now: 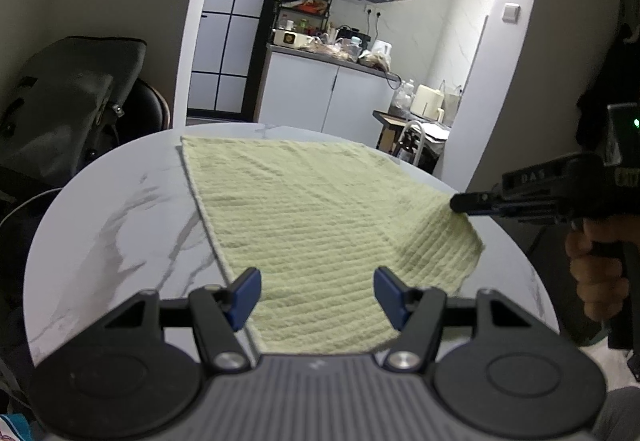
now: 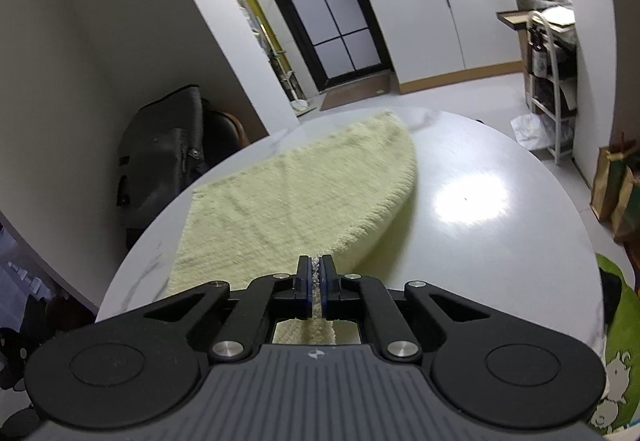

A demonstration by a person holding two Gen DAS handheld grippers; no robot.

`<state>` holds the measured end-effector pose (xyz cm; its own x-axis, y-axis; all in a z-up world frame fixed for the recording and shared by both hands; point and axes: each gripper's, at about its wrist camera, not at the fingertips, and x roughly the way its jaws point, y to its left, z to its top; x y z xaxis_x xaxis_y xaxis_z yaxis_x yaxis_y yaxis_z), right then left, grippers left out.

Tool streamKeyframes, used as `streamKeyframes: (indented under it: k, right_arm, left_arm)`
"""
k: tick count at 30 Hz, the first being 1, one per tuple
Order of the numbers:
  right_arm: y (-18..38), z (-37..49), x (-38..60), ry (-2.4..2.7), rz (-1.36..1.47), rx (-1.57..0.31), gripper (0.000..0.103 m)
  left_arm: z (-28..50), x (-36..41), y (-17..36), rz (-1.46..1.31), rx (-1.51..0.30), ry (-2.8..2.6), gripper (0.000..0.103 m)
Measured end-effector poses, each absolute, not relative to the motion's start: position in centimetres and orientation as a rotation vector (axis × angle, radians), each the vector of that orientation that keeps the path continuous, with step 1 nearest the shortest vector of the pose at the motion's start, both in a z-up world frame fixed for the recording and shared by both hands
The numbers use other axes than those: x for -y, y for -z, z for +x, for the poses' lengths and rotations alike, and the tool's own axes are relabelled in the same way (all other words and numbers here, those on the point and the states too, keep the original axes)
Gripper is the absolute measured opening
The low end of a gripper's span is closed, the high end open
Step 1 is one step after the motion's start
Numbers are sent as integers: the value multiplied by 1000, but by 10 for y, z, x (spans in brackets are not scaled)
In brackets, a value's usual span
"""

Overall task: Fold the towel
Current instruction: 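Lift the gripped towel edge with the right tool and fold it across the towel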

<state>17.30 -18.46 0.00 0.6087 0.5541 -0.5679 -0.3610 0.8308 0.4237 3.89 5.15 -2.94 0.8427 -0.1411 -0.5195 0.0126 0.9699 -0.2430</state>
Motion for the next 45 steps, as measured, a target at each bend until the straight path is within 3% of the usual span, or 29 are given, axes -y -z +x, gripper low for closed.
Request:
streamKeyframes:
  k: [31, 37, 45]
  right_arm:
    - [19, 201, 69, -636, 209, -832, 5]
    - [16, 198, 80, -629, 240, -833, 9]
    - [8, 190, 100, -597, 234, -806, 25]
  left_arm:
    - [36, -86, 29, -265, -565, 74, 65]
    - [33, -85, 29, -266, -571, 69, 65]
    - [37, -79, 29, -265, -567, 85, 65]
